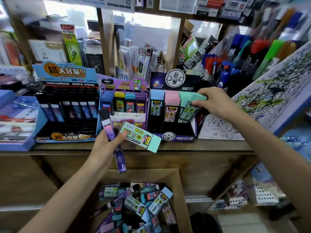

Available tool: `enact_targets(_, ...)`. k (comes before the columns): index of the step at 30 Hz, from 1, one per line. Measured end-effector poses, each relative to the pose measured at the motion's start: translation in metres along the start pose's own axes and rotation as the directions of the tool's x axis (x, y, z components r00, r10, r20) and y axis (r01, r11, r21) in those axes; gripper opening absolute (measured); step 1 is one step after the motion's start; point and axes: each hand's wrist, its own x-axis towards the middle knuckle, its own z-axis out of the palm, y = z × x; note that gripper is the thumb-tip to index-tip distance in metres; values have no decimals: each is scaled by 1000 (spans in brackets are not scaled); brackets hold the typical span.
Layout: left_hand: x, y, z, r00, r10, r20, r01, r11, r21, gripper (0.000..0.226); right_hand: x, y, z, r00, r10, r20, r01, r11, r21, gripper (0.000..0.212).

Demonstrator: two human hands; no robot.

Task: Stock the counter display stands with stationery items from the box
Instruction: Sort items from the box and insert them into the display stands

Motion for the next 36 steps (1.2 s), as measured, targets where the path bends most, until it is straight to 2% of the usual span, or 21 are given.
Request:
enact_targets(3,1,-3,1,1000,-13,-4,13,1000,-6,20,10,-8,5,997,-32,73,49,970,-236,32)
enact_targets(5,2,-3,2,1000,-14,-1,14,1000,-11,20,13,-10,7,993,-52,108,83,949,-305,36)
enact_targets(10,4,0,4,1000,-8,8,8,1000,-24,20,19,-10,10,986,-55,155,92,966,-242,44)
enact_targets(12,5,2,4,1000,-9,1,9,999,-33,18,19,-9,16,986,-51,161,95,957,-276,44)
enact_targets(17,7,7,5,1000,-6,3,7,999,-47,20,15,-3,28,996,-86,36,93,936,-341,37)
enact_targets(22,8,13,7,1000,0,8,0,998,-71,21,5,8,36,959,-273,-75,220,885,-410,38)
enact_targets(25,9,17,11,1000,6,5,-5,998,-58,18,4,11,38,954,-292,-66,232,862,-451,33)
enact_targets(28,7,21,18,1000,-1,4,2,997,-81,15,-1,5,38,949,-307,-74,228,826,-515,39)
enact_targets(29,6,23,20,1000,-3,8,3,995,-103,15,-7,1,39,939,-326,-109,236,843,-483,40)
enact_targets(30,5,25,22,1000,-4,9,5,992,-124,16,-16,-6,42,935,-315,-162,239,898,-368,39)
enact_targets(31,4,26,23,1000,-6,6,7,991,-137,18,-28,-14,45,950,-244,-195,215,964,-156,36)
enact_targets(32,4,27,25,1000,-10,-2,9,991,-135,20,-40,-23,51,978,-132,-162,152,982,117,33)
enact_targets(33,3,28,26,1000,-16,-11,14,992,-124,21,-53,-33,58,998,-32,-49,48,924,380,29)
enact_targets(34,3,27,28,1000,-23,-16,21,993,-113,20,-64,-42,66,995,29,95,-78,815,575,24)
enact_targets(36,2,26,31,999,-38,-11,36,994,-108,15,-79,-51,85,956,91,279,-280,573,770,15)
